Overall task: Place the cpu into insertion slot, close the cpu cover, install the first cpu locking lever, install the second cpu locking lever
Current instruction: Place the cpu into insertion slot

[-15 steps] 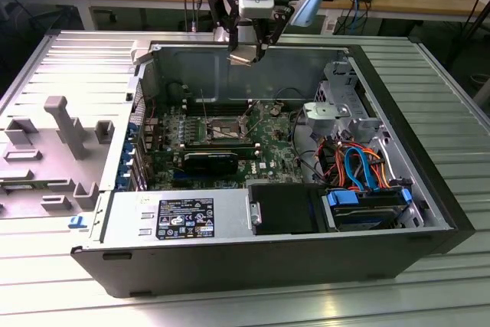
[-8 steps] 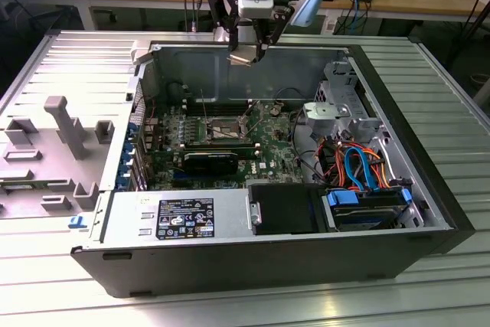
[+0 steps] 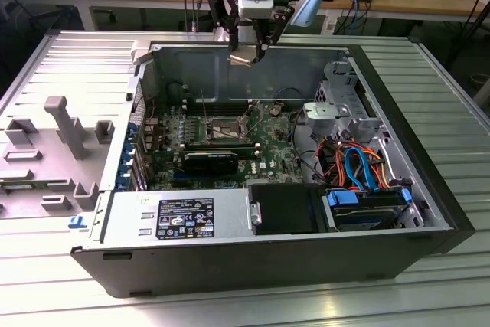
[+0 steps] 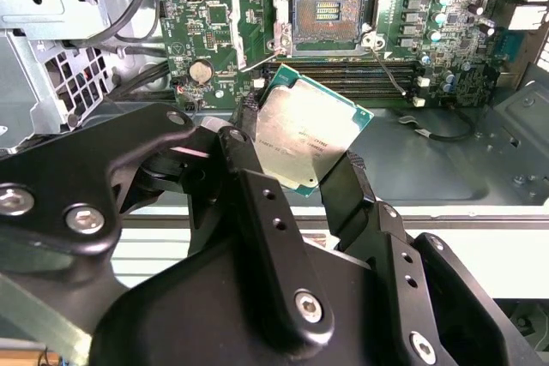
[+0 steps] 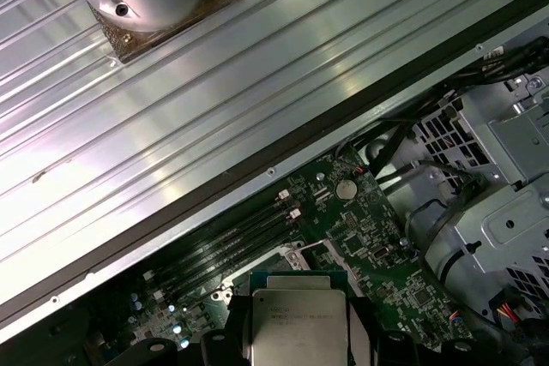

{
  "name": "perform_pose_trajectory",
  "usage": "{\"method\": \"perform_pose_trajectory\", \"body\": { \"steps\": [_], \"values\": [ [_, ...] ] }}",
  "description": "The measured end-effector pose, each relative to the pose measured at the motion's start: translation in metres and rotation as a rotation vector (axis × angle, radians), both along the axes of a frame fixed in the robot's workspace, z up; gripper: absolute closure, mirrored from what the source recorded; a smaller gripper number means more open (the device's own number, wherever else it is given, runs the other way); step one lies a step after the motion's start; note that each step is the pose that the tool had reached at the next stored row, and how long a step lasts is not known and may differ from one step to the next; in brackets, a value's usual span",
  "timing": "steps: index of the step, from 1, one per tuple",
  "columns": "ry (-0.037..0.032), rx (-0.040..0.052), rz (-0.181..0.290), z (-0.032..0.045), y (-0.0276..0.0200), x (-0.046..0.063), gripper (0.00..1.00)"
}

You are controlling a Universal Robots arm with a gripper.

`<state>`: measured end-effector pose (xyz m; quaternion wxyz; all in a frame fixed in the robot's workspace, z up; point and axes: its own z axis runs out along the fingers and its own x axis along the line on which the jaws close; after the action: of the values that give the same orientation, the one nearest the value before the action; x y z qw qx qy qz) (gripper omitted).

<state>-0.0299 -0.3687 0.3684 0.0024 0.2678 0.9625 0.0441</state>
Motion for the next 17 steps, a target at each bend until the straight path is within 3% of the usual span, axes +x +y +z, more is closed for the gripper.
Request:
{"method": "perform_pose_trajectory", "body": {
  "steps": [6, 9, 11, 17],
  "values": [
    [0.0, -0.0002, 0.0, -0.0001, -0.0004, 0.0, 0.46],
    [-0.0001, -0.0006, 0.0, -0.0004, -0.0045, 0.0, 0.46],
    [0.0, -0.0008, -0.005, -0.0006, -0.0048, 0.0, 0.46],
    [0.0, -0.0009, -0.082, -0.002, -0.0051, 0.0, 0.46]
  ]
}}
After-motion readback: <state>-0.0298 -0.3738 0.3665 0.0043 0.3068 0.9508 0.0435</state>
